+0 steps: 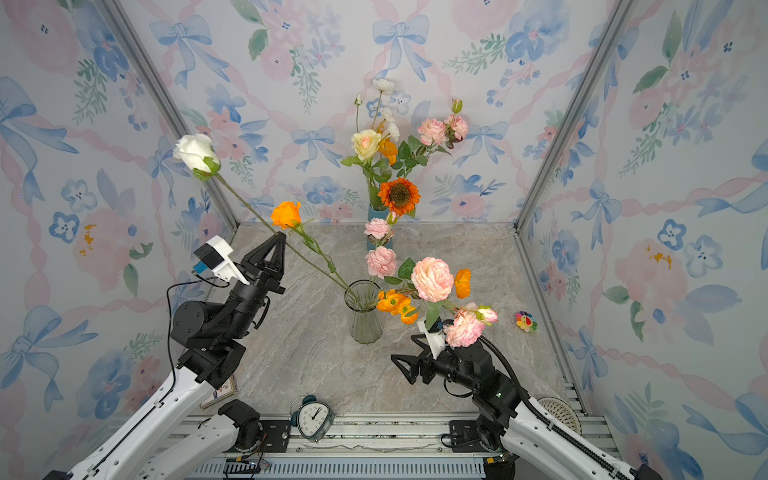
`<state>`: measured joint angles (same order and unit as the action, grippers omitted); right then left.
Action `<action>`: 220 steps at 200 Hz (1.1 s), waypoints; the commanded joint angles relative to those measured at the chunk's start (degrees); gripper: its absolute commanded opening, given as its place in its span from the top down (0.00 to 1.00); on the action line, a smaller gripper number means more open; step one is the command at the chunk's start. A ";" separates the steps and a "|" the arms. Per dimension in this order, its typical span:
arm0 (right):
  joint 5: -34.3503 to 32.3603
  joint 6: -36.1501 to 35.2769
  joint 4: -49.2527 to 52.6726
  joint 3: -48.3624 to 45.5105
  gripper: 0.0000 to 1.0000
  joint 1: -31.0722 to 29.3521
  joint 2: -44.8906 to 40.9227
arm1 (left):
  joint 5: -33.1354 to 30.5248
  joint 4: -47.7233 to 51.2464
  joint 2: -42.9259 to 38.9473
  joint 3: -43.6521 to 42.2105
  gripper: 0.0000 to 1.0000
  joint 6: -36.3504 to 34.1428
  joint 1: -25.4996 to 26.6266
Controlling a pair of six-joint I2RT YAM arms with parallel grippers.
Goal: Arrange the flowers into the vase
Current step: 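Carry the white rose upright toward the glass vase with the left gripper, then lower the white rose stem into the glass vase with the left gripper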
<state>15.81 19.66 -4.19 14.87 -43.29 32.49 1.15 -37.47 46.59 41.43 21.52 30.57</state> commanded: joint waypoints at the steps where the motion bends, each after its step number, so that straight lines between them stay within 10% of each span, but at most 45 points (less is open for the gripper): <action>1: -0.96 -1.97 -2.48 2.94 0.03 -1.34 1.57 | -1.94 -2.56 3.96 -0.42 1.00 -6.88 4.20; 81: -3.58 -2.51 0.09 2.38 0.03 -2.84 -0.76 | -4.03 -2.87 14.62 -0.05 1.00 -19.40 12.22; 220: -6.57 -2.96 -1.86 1.78 0.03 -2.86 1.87 | -0.79 -1.42 9.86 -8.18 0.45 -17.38 13.29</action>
<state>12.05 17.54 -5.02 16.19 -45.50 34.30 -1.21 -39.11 59.96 35.29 5.21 43.55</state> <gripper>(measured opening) 0.969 0.463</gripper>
